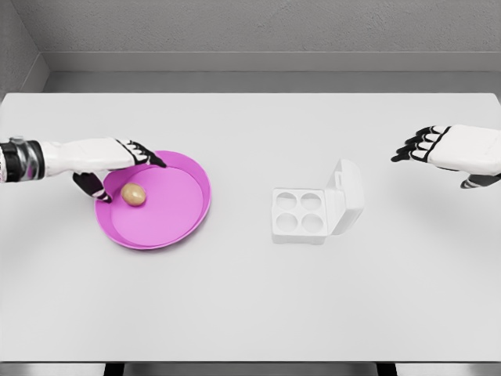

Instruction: Pack egg into the box and close the box lid

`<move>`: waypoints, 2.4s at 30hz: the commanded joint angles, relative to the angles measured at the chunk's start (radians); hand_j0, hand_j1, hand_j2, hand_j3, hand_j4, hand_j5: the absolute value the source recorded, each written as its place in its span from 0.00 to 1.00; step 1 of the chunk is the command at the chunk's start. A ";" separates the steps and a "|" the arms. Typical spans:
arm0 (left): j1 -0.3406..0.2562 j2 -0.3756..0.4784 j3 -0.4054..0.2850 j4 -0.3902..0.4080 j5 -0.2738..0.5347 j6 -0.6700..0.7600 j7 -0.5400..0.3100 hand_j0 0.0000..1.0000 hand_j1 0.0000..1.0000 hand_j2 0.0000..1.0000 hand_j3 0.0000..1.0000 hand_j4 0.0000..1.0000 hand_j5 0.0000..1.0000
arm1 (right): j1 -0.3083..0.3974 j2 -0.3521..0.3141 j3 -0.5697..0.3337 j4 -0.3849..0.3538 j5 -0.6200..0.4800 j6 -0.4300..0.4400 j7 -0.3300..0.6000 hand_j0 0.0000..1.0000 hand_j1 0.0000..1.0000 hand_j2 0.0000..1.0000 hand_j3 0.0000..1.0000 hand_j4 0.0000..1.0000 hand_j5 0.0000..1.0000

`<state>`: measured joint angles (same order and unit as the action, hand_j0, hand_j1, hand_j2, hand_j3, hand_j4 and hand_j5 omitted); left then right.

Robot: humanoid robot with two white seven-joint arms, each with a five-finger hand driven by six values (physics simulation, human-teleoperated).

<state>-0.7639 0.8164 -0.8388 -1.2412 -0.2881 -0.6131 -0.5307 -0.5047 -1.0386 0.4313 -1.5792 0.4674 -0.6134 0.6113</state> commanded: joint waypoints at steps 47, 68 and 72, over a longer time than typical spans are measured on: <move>-0.003 0.009 -0.039 -0.001 -0.063 0.002 0.011 0.89 0.89 0.89 0.89 0.89 0.89 | -0.018 0.037 0.112 0.087 0.034 0.003 0.000 1.00 1.00 1.00 1.00 1.00 1.00; 0.002 0.007 -0.040 -0.001 -0.066 0.002 0.011 0.80 0.80 0.80 0.80 0.80 0.80 | -0.023 0.032 0.035 0.114 0.028 0.003 0.000 1.00 1.00 1.00 1.00 1.00 1.00; 0.002 0.007 -0.040 -0.001 -0.066 0.002 0.011 0.77 0.77 0.77 0.77 0.77 0.77 | -0.020 0.034 0.033 0.111 0.028 0.003 0.000 1.00 1.00 1.00 1.00 1.00 1.00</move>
<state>-0.7624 0.8231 -0.8798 -1.2428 -0.3597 -0.6130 -0.5203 -0.5246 -1.0032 0.4691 -1.4675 0.4995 -0.6133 0.6112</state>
